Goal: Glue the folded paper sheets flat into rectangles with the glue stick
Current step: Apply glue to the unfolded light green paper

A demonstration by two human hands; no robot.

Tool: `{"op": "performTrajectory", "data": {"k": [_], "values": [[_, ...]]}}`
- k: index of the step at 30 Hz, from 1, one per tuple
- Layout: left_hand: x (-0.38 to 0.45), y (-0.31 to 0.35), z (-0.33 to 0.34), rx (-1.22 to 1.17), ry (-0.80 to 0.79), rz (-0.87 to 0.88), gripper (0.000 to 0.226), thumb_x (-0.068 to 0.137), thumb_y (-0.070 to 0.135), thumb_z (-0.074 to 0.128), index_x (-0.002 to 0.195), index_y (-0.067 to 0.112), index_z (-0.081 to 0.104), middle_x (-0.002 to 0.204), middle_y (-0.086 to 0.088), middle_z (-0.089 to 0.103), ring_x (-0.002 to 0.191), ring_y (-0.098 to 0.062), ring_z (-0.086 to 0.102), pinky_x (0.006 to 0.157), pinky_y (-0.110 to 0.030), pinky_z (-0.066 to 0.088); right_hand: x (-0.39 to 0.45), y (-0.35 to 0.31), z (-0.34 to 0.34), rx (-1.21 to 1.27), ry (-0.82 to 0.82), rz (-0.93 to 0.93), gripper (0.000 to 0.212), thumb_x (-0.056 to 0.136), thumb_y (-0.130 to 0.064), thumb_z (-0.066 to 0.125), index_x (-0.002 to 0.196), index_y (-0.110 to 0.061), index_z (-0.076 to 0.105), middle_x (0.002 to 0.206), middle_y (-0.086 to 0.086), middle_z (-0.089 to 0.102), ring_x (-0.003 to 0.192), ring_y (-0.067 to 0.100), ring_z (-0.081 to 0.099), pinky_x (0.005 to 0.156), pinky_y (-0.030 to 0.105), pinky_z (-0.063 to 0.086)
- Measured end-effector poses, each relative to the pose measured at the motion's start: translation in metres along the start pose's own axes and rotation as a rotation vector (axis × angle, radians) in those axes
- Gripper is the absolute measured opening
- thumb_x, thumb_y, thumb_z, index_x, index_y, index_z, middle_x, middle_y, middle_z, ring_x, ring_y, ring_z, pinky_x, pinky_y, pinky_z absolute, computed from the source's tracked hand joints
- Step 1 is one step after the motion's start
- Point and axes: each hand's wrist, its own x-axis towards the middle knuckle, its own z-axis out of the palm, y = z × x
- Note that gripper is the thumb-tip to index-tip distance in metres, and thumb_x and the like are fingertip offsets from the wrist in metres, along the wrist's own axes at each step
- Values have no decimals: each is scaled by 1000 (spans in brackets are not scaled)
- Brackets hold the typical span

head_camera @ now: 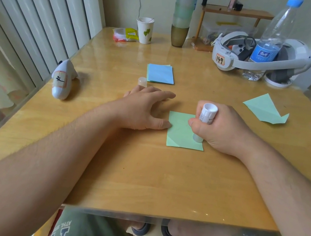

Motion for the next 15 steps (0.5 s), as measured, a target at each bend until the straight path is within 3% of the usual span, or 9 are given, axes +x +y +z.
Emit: {"op": "performTrajectory", "data": {"k": [3,6,8,12,15], "values": [[0,1,0,-1,5,-4,85,77,77,63,152,57,29,154,15,38,145,-26,26,120,-56,27,2,2,0,-19,23,32,35,87,-32,68,75,-6,48,62,-3,44,61,14,37,57,35,35],[-1,4,-2,2,4,-11,80,84,68,68,153,56,29,155,15,37,146,-25,25,121,-55,27,5,2,-2,138,174,61,42,79,-40,61,71,-2,46,63,13,48,63,19,42,60,41,41],[-2,5,-2,10,-3,-13,79,85,67,67,153,56,28,156,15,36,147,-25,24,121,-55,26,6,0,-3,258,269,52,39,76,-39,60,68,-5,43,59,8,46,62,22,43,61,40,40],[-3,8,-4,-13,-15,-23,76,88,65,66,153,59,27,158,16,33,148,-22,20,122,-53,23,6,-9,12,255,160,-24,38,76,-50,62,71,-14,52,66,13,61,66,29,52,63,37,45],[-4,7,-5,-49,-11,-40,74,88,68,64,152,61,28,159,19,32,149,-18,17,123,-53,20,6,-16,24,208,71,-91,31,82,-44,68,72,-18,56,61,-5,59,59,13,49,58,27,41]]}}
